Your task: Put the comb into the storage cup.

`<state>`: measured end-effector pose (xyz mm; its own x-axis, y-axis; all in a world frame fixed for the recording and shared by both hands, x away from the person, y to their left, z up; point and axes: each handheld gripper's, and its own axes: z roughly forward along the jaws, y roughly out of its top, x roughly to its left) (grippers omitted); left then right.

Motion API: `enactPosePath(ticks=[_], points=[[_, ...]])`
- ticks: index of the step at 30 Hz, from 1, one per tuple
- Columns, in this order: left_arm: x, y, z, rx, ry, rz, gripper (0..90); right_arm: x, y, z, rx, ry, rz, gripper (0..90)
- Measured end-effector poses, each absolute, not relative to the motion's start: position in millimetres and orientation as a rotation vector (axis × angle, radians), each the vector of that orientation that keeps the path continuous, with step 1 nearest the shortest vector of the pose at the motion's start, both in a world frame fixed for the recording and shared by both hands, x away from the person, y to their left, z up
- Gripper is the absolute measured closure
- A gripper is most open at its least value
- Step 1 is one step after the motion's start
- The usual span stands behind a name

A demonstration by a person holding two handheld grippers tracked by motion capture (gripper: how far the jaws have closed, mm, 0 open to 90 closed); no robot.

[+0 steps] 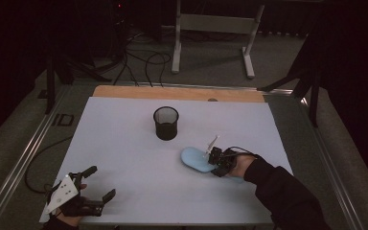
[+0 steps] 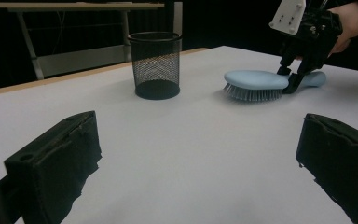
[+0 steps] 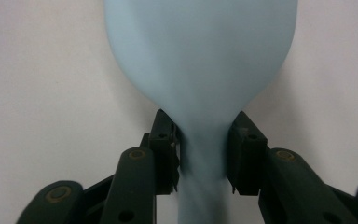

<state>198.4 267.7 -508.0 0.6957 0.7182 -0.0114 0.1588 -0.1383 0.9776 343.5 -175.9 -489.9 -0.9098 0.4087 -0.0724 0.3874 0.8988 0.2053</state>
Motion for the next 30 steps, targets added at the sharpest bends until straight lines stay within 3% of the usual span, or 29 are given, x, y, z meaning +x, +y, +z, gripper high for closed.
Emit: enactPosePath(ticks=[17,30], points=[[199,268,-508,1.672,0.717,0.562,0.0,340,-182,-485,0.598,2.909,0.432,70.5],[199,267,-508,1.674,0.715,0.564,0.0,337,-194,-460,0.636,2.816,0.621,70.6]])
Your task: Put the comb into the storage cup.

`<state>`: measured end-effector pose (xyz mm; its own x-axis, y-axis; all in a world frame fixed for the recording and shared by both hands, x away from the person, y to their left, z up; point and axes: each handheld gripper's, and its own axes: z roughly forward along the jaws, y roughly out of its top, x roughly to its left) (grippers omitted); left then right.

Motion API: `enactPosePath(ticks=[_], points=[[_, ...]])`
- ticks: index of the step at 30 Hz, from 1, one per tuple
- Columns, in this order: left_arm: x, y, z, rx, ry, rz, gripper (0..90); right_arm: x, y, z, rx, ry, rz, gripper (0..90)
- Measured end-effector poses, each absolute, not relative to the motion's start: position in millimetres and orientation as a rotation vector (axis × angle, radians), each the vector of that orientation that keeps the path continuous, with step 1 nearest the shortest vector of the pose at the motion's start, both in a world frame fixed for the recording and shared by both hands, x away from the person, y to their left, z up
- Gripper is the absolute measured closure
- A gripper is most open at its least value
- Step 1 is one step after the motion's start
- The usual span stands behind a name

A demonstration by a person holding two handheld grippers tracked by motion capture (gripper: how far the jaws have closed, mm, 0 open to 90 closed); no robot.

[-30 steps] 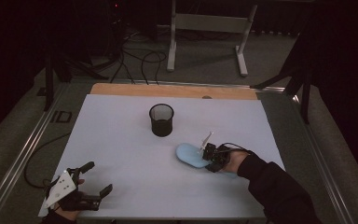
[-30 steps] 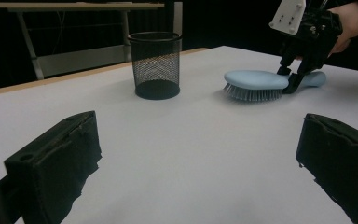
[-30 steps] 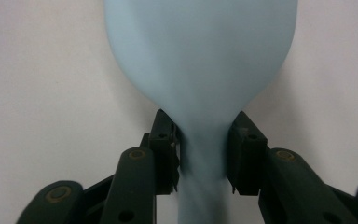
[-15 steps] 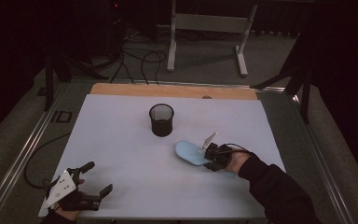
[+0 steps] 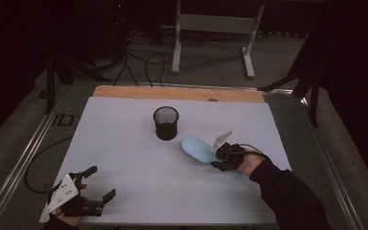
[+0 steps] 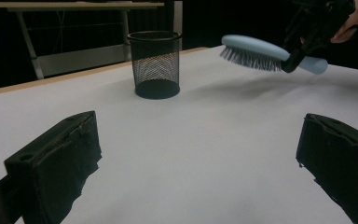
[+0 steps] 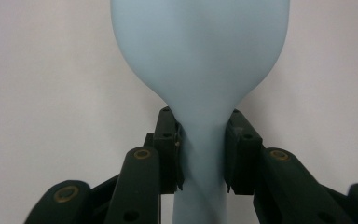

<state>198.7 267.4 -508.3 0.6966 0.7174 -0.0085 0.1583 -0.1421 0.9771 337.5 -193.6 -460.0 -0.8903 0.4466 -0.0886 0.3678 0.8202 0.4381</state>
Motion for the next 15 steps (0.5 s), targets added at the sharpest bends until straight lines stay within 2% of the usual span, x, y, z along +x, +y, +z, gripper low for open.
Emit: enactPosePath(ticks=[15], points=[[199,267,-508,1.674,0.715,0.565,0.0,334,-197,-441,0.631,2.734,0.814,70.6]])
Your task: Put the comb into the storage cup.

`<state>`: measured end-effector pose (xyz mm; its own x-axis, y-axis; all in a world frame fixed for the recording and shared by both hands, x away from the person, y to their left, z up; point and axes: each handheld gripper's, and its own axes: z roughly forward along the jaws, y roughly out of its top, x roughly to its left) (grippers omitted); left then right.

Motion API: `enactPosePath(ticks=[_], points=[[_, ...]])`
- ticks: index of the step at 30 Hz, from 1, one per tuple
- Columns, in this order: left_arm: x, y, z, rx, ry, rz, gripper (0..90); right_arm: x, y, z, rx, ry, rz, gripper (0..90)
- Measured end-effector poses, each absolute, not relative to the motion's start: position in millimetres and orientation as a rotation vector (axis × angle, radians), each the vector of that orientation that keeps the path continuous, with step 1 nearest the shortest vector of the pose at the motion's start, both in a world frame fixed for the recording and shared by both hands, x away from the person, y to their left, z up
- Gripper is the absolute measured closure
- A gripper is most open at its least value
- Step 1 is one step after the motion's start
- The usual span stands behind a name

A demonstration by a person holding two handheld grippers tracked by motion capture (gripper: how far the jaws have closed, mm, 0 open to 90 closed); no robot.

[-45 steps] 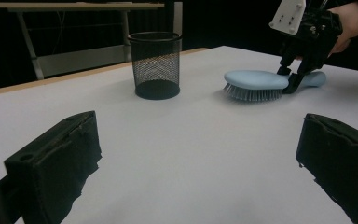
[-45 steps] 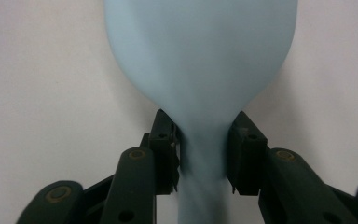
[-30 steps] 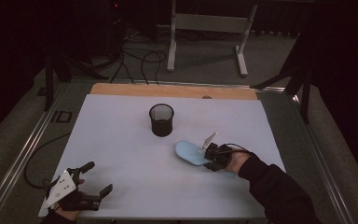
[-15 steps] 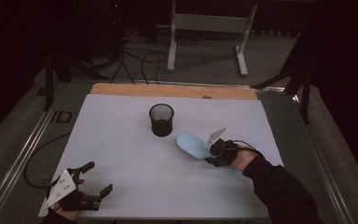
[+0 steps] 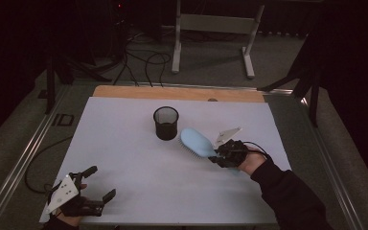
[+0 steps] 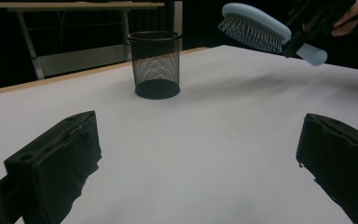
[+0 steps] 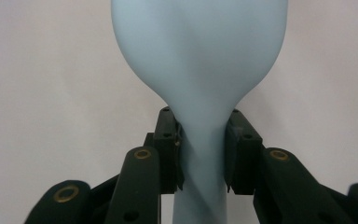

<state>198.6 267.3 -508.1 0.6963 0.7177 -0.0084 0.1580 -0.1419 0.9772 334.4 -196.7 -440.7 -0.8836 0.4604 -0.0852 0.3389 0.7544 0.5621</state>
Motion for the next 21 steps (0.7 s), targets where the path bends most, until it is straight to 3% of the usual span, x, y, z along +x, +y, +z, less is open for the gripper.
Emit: enactPosePath(ticks=[21], points=[[199,267,-508,1.674,0.719,0.565,0.0,335,-193,-418,0.657,2.601,1.081,70.6]])
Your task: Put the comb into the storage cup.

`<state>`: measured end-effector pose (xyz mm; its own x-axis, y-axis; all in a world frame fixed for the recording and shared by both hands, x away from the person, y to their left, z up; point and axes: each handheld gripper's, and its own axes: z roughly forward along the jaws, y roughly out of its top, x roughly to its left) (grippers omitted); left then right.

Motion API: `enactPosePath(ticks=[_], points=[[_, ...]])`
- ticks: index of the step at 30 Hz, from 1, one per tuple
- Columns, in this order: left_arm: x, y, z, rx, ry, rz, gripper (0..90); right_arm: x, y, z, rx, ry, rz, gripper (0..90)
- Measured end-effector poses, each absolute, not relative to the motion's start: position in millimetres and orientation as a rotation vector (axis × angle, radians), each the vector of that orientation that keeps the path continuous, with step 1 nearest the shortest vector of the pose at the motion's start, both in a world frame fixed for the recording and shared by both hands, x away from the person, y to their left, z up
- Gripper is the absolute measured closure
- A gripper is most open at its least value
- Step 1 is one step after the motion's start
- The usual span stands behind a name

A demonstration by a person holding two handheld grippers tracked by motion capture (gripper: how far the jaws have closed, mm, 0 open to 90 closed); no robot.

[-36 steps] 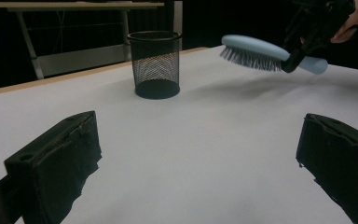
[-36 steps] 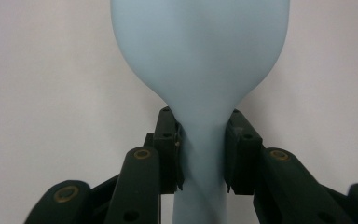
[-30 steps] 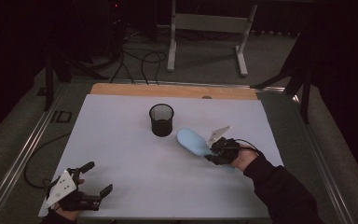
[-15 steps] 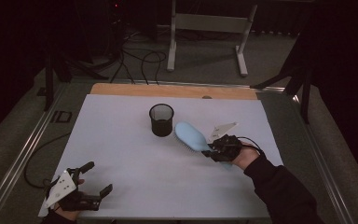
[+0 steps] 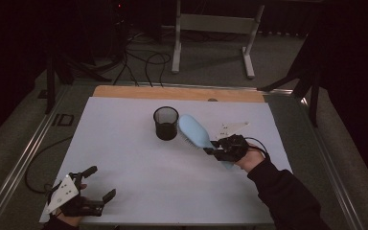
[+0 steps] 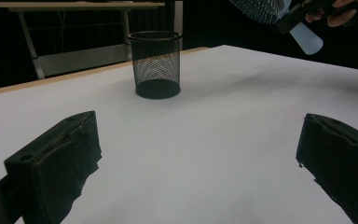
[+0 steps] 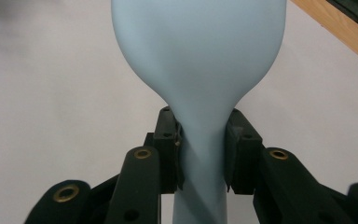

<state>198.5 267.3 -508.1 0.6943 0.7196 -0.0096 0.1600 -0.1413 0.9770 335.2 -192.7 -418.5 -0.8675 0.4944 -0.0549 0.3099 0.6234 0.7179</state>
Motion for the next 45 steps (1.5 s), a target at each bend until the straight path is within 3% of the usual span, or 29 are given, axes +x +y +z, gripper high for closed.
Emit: enactPosePath(ticks=[45], points=[[199,267,-508,1.669,0.719,0.562,0.0,363,-169,-367,0.663,2.319,1.318,70.6]])
